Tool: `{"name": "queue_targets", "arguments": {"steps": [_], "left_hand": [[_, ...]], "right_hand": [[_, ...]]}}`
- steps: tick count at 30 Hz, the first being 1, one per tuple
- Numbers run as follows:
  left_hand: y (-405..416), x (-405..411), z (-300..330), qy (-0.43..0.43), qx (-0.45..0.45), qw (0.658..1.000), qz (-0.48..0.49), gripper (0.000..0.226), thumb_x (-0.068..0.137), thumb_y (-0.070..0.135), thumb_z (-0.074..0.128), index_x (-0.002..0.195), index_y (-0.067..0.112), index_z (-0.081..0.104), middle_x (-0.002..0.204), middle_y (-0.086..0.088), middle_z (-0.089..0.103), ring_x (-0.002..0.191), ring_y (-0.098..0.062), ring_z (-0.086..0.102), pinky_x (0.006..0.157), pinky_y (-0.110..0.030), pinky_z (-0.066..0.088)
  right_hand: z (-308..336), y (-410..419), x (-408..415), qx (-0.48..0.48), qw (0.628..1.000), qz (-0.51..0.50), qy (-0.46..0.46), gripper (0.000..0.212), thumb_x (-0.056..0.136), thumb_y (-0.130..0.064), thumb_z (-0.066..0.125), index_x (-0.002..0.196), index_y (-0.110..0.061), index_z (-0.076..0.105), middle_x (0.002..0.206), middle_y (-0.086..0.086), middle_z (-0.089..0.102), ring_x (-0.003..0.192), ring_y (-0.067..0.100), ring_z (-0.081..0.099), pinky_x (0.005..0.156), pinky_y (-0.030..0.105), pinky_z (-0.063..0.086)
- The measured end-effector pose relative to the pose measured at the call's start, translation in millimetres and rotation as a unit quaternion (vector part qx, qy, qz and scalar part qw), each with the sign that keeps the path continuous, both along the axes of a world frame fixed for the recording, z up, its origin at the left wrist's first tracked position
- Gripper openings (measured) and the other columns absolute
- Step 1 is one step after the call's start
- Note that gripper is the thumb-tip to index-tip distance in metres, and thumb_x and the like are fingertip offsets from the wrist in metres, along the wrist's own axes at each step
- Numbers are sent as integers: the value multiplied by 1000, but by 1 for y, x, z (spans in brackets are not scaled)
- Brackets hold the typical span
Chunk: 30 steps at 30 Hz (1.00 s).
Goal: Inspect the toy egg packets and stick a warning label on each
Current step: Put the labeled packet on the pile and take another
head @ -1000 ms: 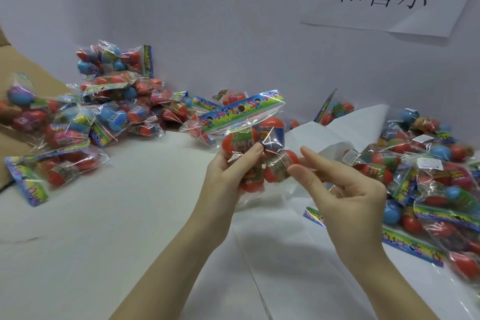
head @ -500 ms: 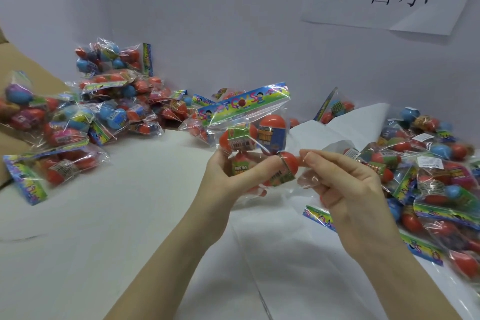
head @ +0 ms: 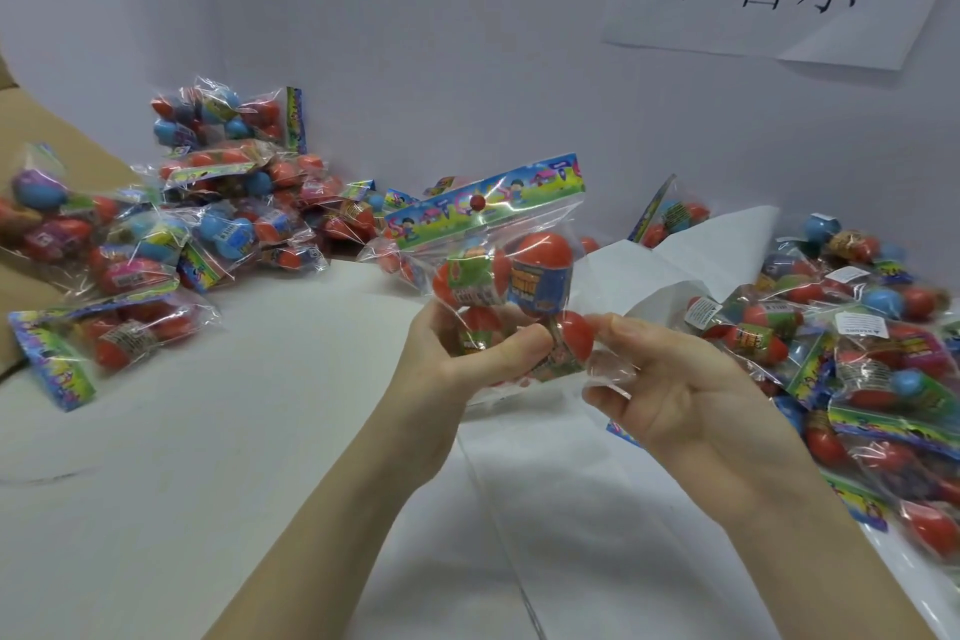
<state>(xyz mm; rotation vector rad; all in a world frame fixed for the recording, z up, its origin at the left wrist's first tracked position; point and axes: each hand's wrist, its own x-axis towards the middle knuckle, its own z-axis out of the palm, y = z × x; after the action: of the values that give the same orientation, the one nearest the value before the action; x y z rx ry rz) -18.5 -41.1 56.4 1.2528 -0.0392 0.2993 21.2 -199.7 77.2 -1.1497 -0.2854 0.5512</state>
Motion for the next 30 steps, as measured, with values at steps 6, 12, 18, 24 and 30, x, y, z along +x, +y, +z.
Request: {"name": "queue_targets", "arguments": {"steps": [6, 12, 18, 24, 30], "left_hand": [[0, 0, 0, -16, -28, 999, -29, 38, 45, 24, 74, 82, 15, 67, 80, -4, 72, 75, -16, 69, 64, -22, 54], [1, 2, 0, 2, 2, 1000, 15, 47, 42, 31, 76, 87, 21, 66, 82, 1, 73, 82, -17, 69, 68, -22, 54], [-4, 3, 2, 32, 15, 996, 88, 55, 38, 32, 84, 88, 18, 66, 71, 4, 72, 68, -12, 67, 53, -18, 49], [-12, 2, 3, 65, -28, 996, 57, 59, 51, 45, 71, 101, 15, 65, 86, -3, 75, 80, -18, 71, 62, -24, 55], [-6, -6, 9, 57, -139, 980, -130, 63, 75, 55, 48, 124, 17, 58, 117, -9, 67, 107, -22, 63, 81, -35, 56]], "right_hand": [[3, 1, -2, 17, 999, 0, 36, 16, 61, -23, 63, 64, -14, 75, 69, -3, 68, 58, 7, 60, 54, 19, 51], [2, 3, -3, -8, 998, -49, -25, 19, 62, -29, 63, 67, -17, 76, 71, -5, 70, 58, 5, 60, 55, 17, 51], [0, 6, -11, -89, 947, -158, -263, 12, 63, -28, 77, 72, -35, 75, 64, -12, 70, 58, -2, 60, 54, 9, 43], [-18, 15, -12, -309, 665, -331, -595, 53, 70, -48, 70, 111, -15, 63, 105, 3, 64, 97, 16, 56, 86, 33, 42], [-30, 22, -12, -349, 618, -321, -627, 63, 73, -48, 67, 118, -6, 59, 113, 7, 64, 104, 21, 57, 92, 34, 43]]}}
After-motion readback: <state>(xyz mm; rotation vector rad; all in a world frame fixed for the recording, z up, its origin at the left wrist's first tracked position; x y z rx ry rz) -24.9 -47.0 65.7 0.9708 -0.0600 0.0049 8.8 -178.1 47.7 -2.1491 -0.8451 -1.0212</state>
